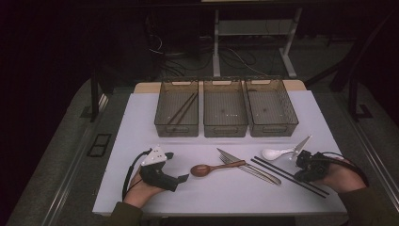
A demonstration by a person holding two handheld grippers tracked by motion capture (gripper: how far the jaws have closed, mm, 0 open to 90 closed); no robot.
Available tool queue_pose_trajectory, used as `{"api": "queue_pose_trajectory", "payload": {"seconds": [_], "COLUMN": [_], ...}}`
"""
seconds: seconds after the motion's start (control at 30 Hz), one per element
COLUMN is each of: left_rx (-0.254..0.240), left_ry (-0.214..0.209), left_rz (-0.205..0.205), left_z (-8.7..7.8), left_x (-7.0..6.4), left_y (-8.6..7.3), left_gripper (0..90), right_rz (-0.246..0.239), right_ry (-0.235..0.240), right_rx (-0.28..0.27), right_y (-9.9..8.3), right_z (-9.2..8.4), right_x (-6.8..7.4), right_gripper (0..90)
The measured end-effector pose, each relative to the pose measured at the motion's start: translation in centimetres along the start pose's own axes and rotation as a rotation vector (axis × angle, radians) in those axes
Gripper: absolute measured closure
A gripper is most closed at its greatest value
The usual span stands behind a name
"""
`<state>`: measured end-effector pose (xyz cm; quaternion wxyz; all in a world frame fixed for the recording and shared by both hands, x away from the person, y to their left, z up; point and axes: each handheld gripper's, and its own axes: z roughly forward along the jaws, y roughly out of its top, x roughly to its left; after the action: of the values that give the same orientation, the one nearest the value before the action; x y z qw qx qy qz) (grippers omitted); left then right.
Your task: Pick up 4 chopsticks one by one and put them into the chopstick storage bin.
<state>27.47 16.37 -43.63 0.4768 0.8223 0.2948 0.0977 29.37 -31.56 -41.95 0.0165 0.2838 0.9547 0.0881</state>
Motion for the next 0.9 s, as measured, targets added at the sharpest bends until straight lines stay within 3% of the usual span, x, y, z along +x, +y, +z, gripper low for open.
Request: {"api": "queue_pose_trajectory", "payload": {"seconds": [0.23,0.9], "left_rx": [-0.002,-0.002], "left_ry": [0.000,-0.002], "left_rz": [0.005,0.010], "left_z": [0.0,-0.1], "left_x": [0.0,0.0], "left_y": [0.0,0.1], "left_gripper": [0.1,0.0], "right_rz": [0.011,0.037], "right_ry": [0.008,0.089], "right_rx": [-0.053,-0.292], "right_y": [-0.2,-0.8], "right_z": [-0.6,-1.7], "right_x": [0.0,-0.1], "right_gripper": [85.4,85.6]}}
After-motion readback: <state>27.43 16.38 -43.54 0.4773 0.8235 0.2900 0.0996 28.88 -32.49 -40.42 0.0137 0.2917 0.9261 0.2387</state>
